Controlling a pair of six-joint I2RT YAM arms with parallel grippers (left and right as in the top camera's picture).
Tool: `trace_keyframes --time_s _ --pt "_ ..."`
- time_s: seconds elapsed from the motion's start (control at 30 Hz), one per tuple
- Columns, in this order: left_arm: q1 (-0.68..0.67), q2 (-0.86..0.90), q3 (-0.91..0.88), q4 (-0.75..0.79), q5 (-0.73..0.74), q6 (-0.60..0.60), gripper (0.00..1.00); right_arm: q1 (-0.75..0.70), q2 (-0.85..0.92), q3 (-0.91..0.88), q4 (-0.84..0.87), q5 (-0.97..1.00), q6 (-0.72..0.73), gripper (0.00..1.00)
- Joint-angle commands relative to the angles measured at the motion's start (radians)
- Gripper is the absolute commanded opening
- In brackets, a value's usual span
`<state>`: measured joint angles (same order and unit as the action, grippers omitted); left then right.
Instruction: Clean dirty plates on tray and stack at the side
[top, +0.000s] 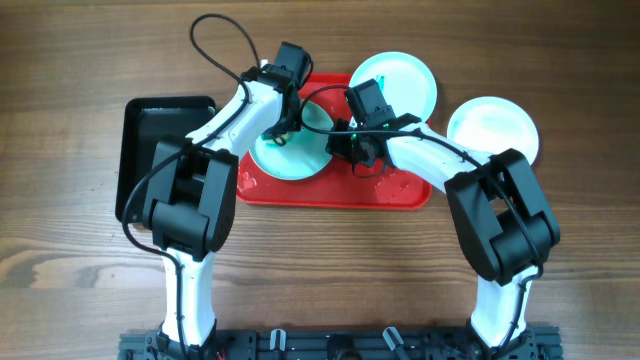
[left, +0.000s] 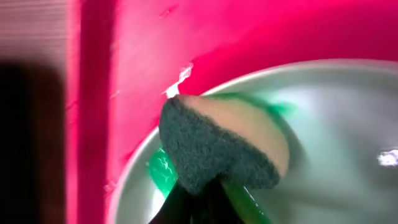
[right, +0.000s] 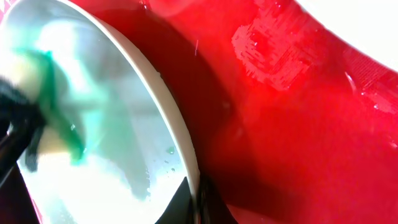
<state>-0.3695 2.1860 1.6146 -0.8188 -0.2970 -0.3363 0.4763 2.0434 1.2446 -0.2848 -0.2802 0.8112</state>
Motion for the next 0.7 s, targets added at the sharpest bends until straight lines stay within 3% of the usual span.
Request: trace_keyframes --time_s 0.0,0.13,0.23,0.47,0.67 --pt "0.013 0.019 -0.012 -0.093 -0.034 -0.035 0.04 -0.003 0.008 -0.020 -0.006 0.018 0.006 0.04" --pt "0.014 0.019 -0.012 -0.189 0.418 0.277 0.04 -0.003 0.008 -0.020 -0.006 0.018 0.007 0.04" --pt "0.014 0.019 -0.012 -0.252 0.623 0.416 0.04 -0.003 0.008 -0.020 -0.005 0.017 0.006 0.04" --pt "0.040 -0.007 0.051 -0.301 0.711 0.418 0.04 -0.003 0.008 -0.020 0.011 -0.036 -0.035 0.04" --pt "0.148 -0.105 0.220 -0.304 0.712 0.297 0.04 -0.003 -0.007 -0.019 0.000 -0.081 -0.077 0.04"
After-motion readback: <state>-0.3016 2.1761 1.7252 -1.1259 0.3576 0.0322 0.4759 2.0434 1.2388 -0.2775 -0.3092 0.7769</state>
